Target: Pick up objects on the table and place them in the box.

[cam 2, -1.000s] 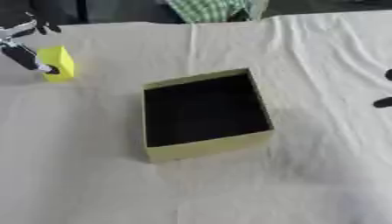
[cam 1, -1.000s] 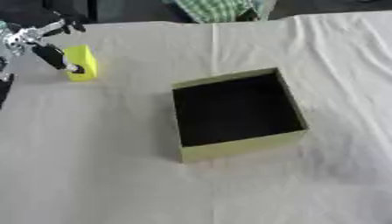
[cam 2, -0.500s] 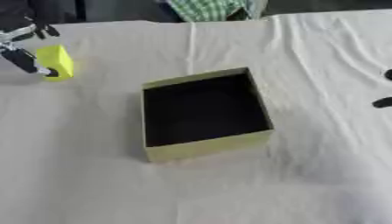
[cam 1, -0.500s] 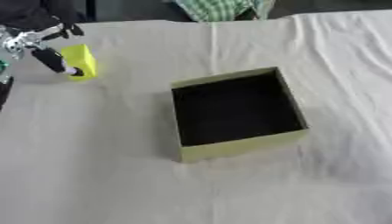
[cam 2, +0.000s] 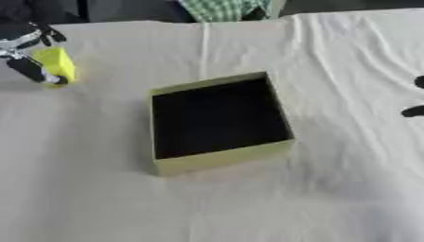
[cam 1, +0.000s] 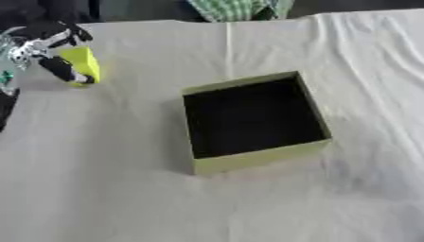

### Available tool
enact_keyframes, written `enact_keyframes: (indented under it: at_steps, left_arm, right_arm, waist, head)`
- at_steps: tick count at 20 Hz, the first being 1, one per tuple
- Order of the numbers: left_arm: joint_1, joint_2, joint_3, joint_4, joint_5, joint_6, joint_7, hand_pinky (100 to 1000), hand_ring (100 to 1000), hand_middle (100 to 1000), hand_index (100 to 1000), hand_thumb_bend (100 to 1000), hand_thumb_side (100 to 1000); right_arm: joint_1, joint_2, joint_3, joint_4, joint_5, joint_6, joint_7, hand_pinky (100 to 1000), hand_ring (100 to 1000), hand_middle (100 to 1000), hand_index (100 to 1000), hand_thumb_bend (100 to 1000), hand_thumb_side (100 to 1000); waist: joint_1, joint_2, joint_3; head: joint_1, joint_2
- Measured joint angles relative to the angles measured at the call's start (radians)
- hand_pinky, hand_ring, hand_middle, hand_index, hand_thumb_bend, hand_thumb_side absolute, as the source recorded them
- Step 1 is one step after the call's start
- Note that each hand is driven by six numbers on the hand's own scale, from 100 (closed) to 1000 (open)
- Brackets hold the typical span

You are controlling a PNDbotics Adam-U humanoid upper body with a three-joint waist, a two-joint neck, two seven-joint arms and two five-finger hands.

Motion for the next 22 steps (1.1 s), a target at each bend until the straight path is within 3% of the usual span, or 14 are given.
enact_keyframes:
  at_steps: [15, 22]
  left_arm:
    - [-0.001, -0.007, 0.000, 0.004, -0.064, 0.033, 0.021, 805, 755, 758, 859, 584, 179]
    - [-0.001, -0.006, 0.000, 0.004, -0.085, 0.032, 0.006, 774, 702, 704, 841, 542, 124]
  right_arm:
    - [0.000, 0.001, 0.000, 0.003, 0.000, 0.001, 0.004, 571, 859, 731, 867, 100, 763]
    - [0.000, 0.001, 0.000, 0.005, 0.000, 0.001, 0.007, 572, 859, 731, 867, 100, 763]
  waist:
    - [0.003, 0.002, 0.000]
    - [0.003, 0.002, 0.002]
  head:
    - [-0.001, 0.000]
    - [-0.001, 0.000]
